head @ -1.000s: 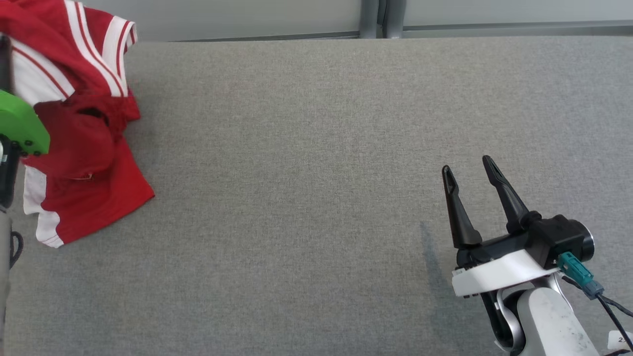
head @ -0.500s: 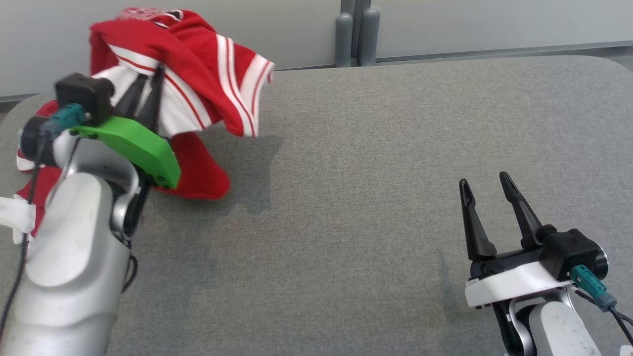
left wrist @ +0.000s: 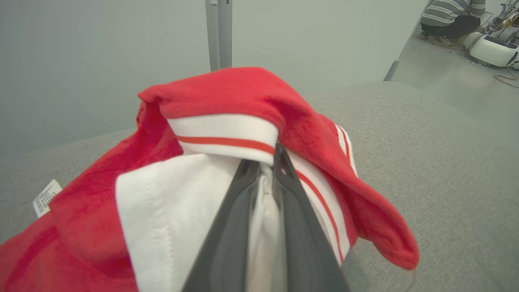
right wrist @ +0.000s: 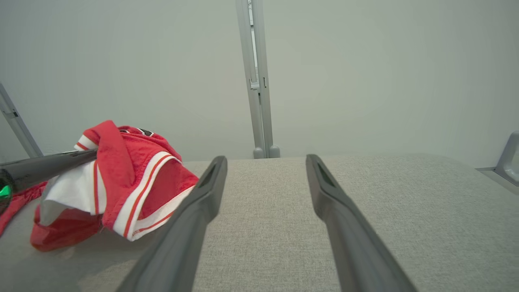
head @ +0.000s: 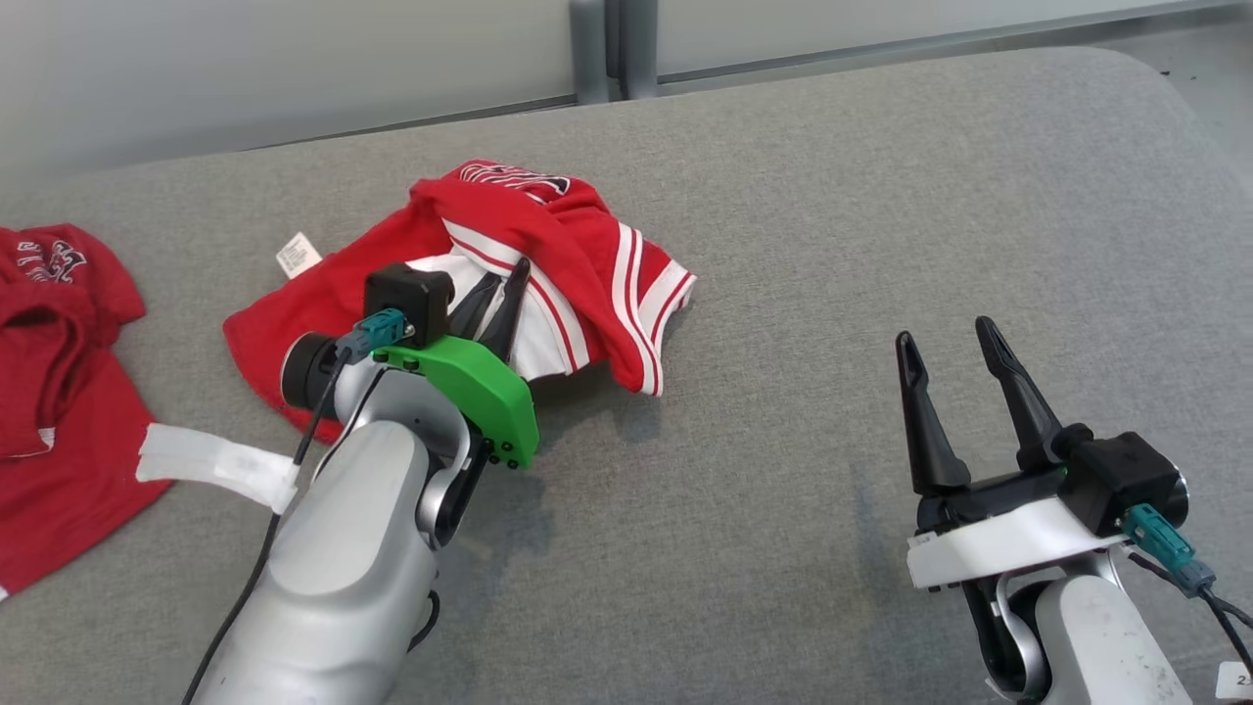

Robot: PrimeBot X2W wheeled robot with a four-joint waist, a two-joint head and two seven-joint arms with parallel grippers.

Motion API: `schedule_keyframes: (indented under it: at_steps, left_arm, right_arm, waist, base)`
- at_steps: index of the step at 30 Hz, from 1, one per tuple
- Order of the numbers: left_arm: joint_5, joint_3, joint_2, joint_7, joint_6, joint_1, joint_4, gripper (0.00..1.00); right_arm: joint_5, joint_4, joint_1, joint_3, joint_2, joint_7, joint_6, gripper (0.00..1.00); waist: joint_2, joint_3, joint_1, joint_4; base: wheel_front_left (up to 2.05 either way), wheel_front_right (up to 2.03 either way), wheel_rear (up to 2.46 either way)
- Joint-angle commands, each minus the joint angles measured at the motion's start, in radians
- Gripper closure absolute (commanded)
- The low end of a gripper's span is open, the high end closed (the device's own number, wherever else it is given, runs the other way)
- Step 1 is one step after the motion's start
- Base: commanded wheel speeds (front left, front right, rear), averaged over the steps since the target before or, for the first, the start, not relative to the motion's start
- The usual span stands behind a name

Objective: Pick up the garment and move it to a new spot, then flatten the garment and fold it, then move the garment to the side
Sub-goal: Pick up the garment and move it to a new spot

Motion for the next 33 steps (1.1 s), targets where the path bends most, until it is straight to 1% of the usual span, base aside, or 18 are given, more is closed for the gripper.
schedule_keyframes:
  at_steps: [1,7,10,16,17,18,19,20,21,22,28,33]
  left_arm:
    - [-0.006,-0.003,-0.008,-0.019,0.01,-0.031,0.02,1.0]
    - [-0.072,-0.033,-0.022,-0.083,0.039,-0.087,0.121,1.0]
    - [-0.167,-0.078,-0.023,-0.102,0.061,-0.096,0.132,1.0]
    - [-0.333,-0.213,-0.023,-0.119,0.127,-0.096,0.15,1.0]
    - [-0.361,-0.231,-0.023,-0.123,0.134,-0.093,0.154,0.85]
    - [-0.377,-0.251,-0.023,-0.128,0.14,-0.093,0.16,0.59]
    - [-0.393,-0.274,-0.023,-0.132,0.146,-0.095,0.165,0.52]
    - [-0.393,-0.274,-0.023,-0.132,0.146,-0.095,0.165,0.52]
    - [-0.413,-0.292,-0.022,-0.137,0.148,-0.096,0.168,0.29]
    - [-0.431,-0.312,-0.022,-0.14,0.149,-0.097,0.17,0.0]
    - [-0.485,-0.401,-0.022,-0.179,0.147,-0.128,0.175,0.0]
    - [-0.488,-0.428,-0.022,-0.202,0.144,-0.142,0.178,0.0]
  right_arm:
    - [0.007,0.001,-0.015,0.006,-0.004,-0.004,0.0,0.0]
    - [0.015,0.01,-0.03,0.017,-0.003,-0.003,0.0,0.0]
    - [0.014,0.013,-0.028,0.017,-0.003,-0.004,0.0,0.0]
    - [0.014,0.02,-0.031,0.028,-0.003,-0.004,0.0,0.0]
    - [0.015,0.021,-0.032,0.03,-0.003,-0.004,0.0,0.0]
    - [0.015,0.022,-0.032,0.032,-0.003,-0.003,0.0,0.0]
    - [0.014,0.024,-0.031,0.033,-0.003,-0.003,0.0,0.0]
    - [0.014,0.024,-0.031,0.033,-0.003,-0.003,0.0,0.0]
    - [0.014,0.026,-0.03,0.034,-0.003,-0.003,0.0,0.0]
    - [0.013,0.028,-0.03,0.035,-0.003,-0.003,0.0,0.0]
    - [0.002,0.038,-0.017,0.027,-0.003,-0.004,0.0,0.0]
    - [-0.007,0.047,-0.002,0.02,-0.003,-0.004,0.0,0.0]
  waist:
    - [0.0037,0.031,0.0,-0.045]
    - [0.0037,0.046,0.0,-0.1]
    - [0.0037,0.047,0.0,-0.118]
    - [0.0037,0.046,0.0,-0.138]
    - [0.0037,0.046,0.0,-0.14]
    - [0.0037,0.046,0.0,-0.141]
    - [0.0037,0.046,0.0,-0.142]
    - [0.0037,0.046,0.0,-0.142]
    - [0.0037,0.046,0.0,-0.141]
    - [0.0037,0.046,0.0,-0.14]
    - [0.0037,0.028,0.0,-0.112]
    - [0.0037,-0.008,0.0,-0.075]
  base:
    - [0.0,0.0,0.0]
    - [0.0,0.0,0.0]
    - [0.0,0.0,0.0]
    - [0.0,0.0,0.0]
    - [0.0,0.0,0.0]
    - [0.0,0.0,0.0]
    - [0.0,0.0,0.0]
    - [0.0,0.0,0.0]
    - [0.0,0.0,0.0]
    - [0.0,0.0,0.0]
    - [0.0,0.0,0.0]
    - [0.0,0.0,0.0]
